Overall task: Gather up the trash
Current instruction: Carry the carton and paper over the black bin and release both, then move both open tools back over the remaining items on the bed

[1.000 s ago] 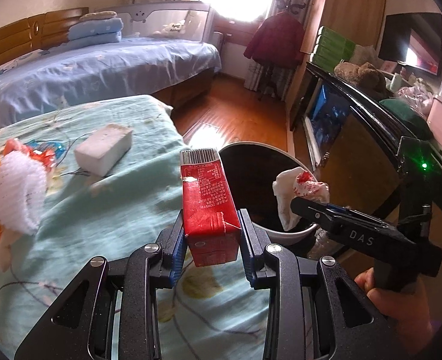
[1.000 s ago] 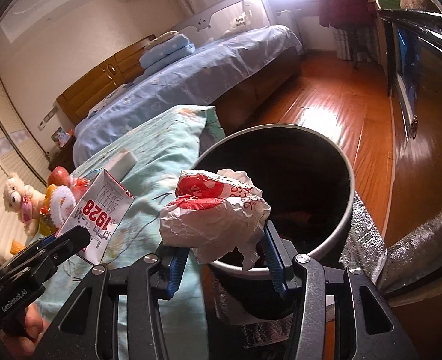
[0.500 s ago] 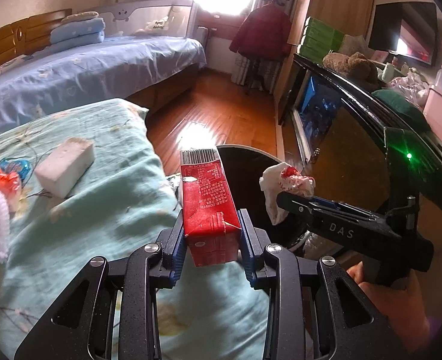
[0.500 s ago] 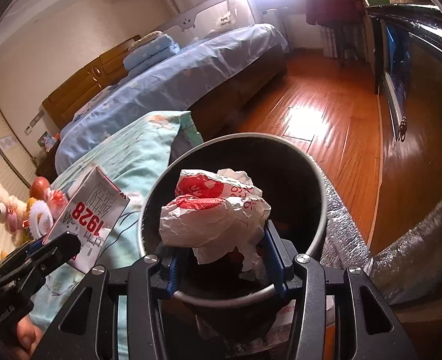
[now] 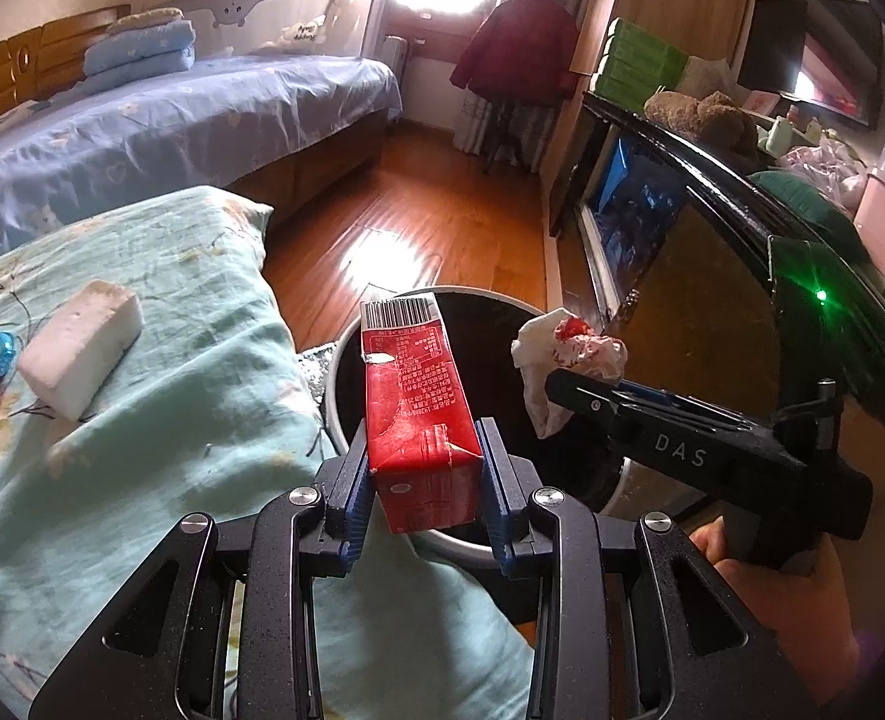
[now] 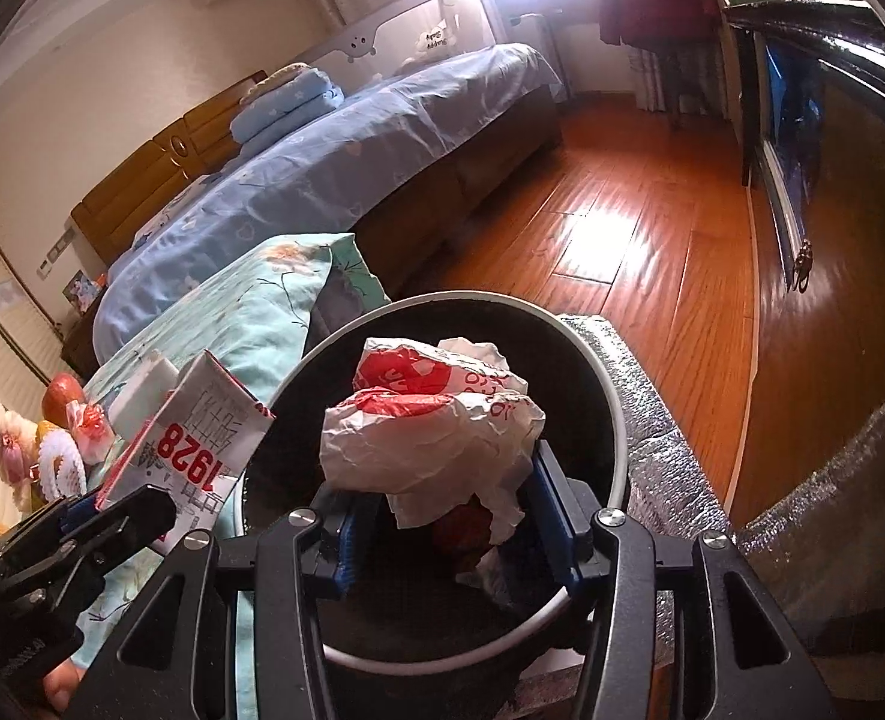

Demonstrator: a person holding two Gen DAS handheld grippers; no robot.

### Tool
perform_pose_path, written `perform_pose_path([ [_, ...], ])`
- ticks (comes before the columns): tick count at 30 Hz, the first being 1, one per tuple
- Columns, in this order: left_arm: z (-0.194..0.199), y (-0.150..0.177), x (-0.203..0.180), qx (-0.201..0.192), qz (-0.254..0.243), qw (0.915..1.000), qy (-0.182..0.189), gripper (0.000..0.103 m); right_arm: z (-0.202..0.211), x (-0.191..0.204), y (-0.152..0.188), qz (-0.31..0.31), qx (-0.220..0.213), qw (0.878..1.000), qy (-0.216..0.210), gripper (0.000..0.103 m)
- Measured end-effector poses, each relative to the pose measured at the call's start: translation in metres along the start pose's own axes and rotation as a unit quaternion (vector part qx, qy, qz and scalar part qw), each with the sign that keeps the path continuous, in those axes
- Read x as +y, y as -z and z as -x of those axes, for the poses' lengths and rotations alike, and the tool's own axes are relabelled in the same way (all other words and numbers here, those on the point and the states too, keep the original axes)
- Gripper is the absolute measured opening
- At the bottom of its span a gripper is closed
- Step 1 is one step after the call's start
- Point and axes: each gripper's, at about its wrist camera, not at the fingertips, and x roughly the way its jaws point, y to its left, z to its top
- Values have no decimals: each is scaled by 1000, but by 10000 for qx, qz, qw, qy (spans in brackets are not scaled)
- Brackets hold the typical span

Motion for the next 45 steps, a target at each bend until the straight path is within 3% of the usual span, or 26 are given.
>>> perform_pose_path([
  [11, -6, -1, -2, 88, -17, 9999, 70, 30, -6, -4, -5, 2, 65, 10000, 31, 51],
  [13, -5, -2, -1, 84, 4, 10000, 55, 39, -7, -4, -6, 19, 64, 10000, 51, 51],
  [16, 2, 1, 4, -13, 100, 9999, 12, 58, -5, -6, -8, -47, 52, 9999, 76, 65],
  [18, 9, 5, 10, -74, 193, 9998, -6, 59, -2, -7, -8, -99, -14, 9999, 74, 74],
  [23, 25, 24, 28, -66, 463, 9988, -119, 63, 8, 1, -4, -118, -103, 9999, 29, 86],
  [34, 73, 67, 86, -195, 1027, 9927, -601, 67, 10, 56, 19, 169, 32, 9989, -434, 90],
  [45, 119, 101, 147, -404, 1557, 9801, -1164, 67, 2, 123, 45, 619, 255, 9941, -854, 90],
])
